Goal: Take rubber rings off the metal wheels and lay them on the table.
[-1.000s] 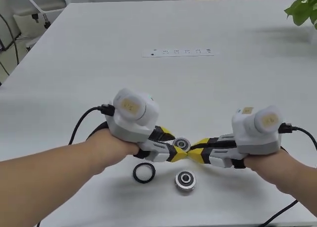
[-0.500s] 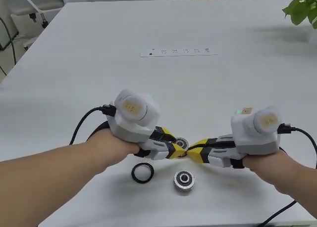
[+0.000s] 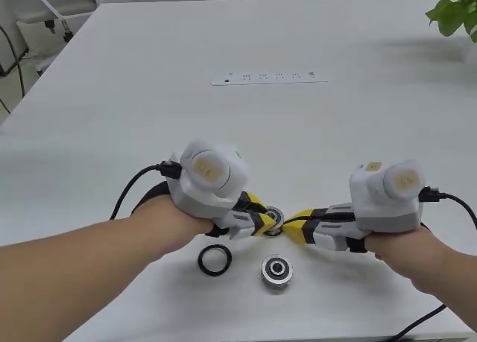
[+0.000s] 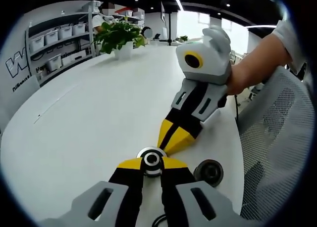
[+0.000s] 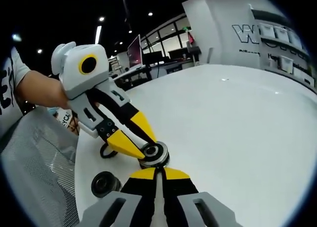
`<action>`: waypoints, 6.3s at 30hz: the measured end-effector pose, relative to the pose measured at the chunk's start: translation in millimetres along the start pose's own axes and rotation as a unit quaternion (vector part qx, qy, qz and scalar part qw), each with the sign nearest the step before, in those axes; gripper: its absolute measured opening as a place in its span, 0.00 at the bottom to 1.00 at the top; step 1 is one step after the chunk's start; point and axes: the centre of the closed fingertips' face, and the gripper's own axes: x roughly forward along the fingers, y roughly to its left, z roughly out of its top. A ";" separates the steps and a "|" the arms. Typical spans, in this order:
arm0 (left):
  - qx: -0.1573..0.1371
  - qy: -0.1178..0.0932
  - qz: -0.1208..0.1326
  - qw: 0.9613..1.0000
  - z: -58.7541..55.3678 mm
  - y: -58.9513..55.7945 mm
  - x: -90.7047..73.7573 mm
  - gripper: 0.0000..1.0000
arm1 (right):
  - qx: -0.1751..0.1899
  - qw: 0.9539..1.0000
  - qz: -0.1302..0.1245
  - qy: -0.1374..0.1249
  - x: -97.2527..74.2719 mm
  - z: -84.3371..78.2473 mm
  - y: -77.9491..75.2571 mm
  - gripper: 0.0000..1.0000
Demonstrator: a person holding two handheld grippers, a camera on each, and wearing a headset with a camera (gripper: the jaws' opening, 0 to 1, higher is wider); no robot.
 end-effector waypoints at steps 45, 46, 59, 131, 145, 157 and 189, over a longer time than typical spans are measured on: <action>-0.014 0.004 0.023 1.000 0.5 -1.7 -0.4 0.07 | 0.120 0.991 -0.009 -0.057 -8.1 16.3 -2.9 0.00; -0.014 0.004 0.024 1.000 0.5 -1.6 -0.3 0.07 | 0.117 0.991 -0.010 -0.056 -8.0 16.7 -2.8 0.00; -0.011 0.007 0.023 1.000 0.2 -1.3 0.0 0.07 | 0.094 0.994 -0.013 -0.050 -7.0 17.0 -2.9 0.00; -0.024 -0.032 0.013 0.999 13.2 -14.9 -57.4 0.40 | 0.082 0.993 0.021 -0.078 -14.6 47.0 20.3 0.00; -0.031 -0.056 0.028 0.998 17.6 -17.5 -89.2 0.49 | 0.081 0.993 0.027 -0.079 -15.6 52.1 23.3 0.00; -0.047 -0.075 0.042 0.995 19.1 -19.4 -113.9 0.58 | 0.074 0.993 0.034 -0.081 -15.8 59.7 31.7 0.00; -0.045 -0.081 0.088 0.992 -6.8 -20.8 -172.9 0.79 | 0.054 0.992 0.089 -0.065 4.8 75.2 73.3 0.00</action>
